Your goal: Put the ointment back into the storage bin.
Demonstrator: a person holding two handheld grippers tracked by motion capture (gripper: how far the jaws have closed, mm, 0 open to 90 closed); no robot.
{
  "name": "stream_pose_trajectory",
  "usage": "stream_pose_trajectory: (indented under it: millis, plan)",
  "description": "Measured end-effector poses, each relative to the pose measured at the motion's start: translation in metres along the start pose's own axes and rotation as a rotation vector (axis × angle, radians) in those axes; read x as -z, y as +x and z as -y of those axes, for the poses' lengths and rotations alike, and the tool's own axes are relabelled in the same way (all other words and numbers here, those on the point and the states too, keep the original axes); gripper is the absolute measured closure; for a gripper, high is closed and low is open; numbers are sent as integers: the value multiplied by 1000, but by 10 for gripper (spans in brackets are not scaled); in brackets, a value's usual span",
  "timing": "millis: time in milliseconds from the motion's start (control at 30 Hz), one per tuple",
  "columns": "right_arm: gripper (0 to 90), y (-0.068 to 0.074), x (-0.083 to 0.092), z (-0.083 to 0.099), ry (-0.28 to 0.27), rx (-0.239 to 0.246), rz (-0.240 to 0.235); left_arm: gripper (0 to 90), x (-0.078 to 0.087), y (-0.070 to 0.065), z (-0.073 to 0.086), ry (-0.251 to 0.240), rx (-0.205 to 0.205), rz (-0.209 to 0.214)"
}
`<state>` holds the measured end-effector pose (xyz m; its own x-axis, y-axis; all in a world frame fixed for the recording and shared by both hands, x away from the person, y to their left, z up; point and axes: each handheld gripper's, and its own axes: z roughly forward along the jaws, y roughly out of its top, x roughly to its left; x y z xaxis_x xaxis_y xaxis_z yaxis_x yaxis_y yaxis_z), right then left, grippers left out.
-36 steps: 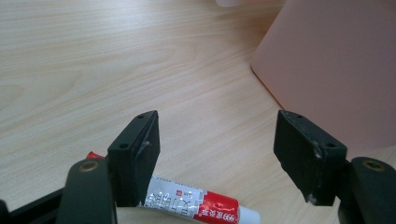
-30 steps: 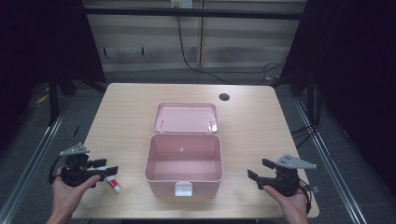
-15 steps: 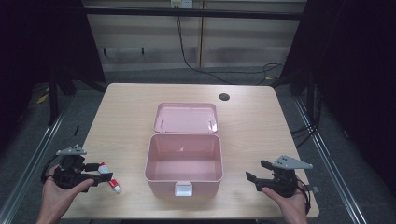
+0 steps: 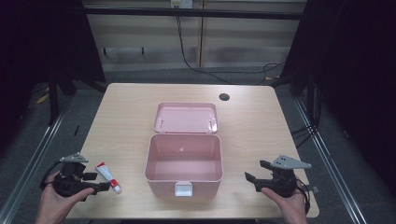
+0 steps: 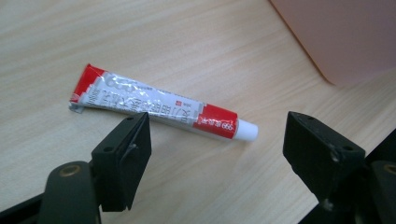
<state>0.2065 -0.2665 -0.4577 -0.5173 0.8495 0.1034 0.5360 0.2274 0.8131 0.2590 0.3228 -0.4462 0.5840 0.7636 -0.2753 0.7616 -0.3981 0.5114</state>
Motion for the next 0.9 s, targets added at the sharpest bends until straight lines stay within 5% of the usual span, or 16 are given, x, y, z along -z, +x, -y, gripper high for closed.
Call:
stream_pose_trajectory:
  millis: [700, 900]
  plan:
    - [226, 1, 0, 0, 6, 11, 2, 236, -25, 2, -20, 125, 57, -10]
    - [226, 1, 0, 0, 7, 8, 3, 243, -33, 4, -28, 175, 46, -18]
